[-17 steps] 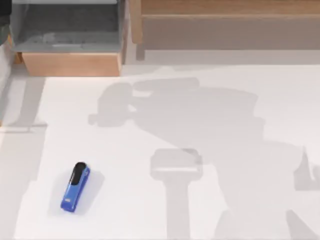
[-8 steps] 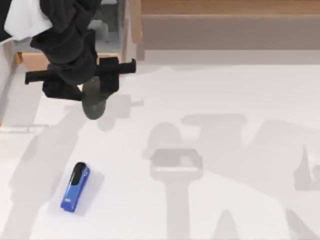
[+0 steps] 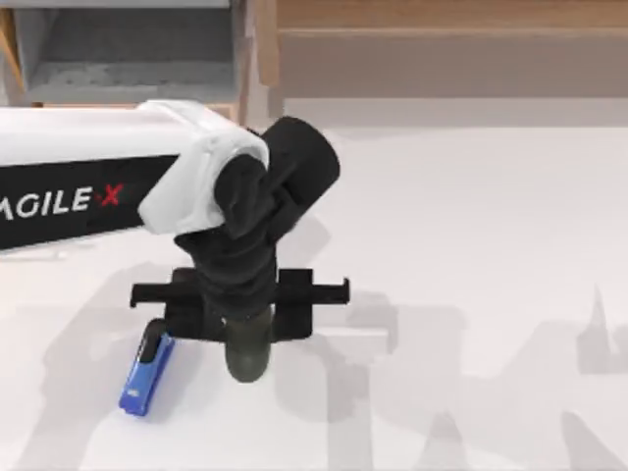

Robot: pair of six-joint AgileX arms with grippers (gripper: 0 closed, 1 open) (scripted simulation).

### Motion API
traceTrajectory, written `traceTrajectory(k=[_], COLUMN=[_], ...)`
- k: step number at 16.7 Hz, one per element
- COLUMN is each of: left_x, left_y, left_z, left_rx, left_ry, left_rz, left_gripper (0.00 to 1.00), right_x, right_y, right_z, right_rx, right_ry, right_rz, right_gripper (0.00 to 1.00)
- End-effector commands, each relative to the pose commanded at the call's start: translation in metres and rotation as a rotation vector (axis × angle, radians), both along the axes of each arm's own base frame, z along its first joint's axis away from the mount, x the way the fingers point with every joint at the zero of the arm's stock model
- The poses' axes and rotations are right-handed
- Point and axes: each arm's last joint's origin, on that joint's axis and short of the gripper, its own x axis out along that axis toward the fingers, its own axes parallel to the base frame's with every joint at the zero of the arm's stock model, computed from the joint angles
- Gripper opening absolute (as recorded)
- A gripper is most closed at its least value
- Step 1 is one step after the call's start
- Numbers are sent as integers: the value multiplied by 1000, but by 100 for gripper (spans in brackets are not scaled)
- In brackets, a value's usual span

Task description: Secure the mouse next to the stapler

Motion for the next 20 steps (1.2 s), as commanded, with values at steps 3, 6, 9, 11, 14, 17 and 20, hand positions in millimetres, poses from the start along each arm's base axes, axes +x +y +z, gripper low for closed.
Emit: traceTrajectory(k=[3, 6, 9, 11, 14, 17, 20], left_x=[-12, -12, -11, -11, -10, -8, -7], left_y=[-7, -7, -6, -6, -7, -8, -9], left_z=[-6, -6, -6, -5, -3, 0, 3], left_rx=[8, 8, 10, 7, -2, -16, -29], left_ry=[-4, -4, -1, -4, -16, -33, -50], left_rz=[-4, -4, -3, -3, -2, 0, 1], left_gripper=[0, 0, 0, 0, 0, 0, 0], right_x=[0, 0, 0, 0, 0, 0, 0], right_y=[0, 0, 0, 0, 0, 0, 0], right_z=[0, 0, 0, 0, 0, 0, 0], right_rx=[0, 0, 0, 0, 0, 0, 0], right_ry=[0, 0, 0, 0, 0, 0, 0], right_rz=[0, 0, 0, 0, 0, 0, 0], right_gripper=[100, 100, 100, 100, 100, 100, 100])
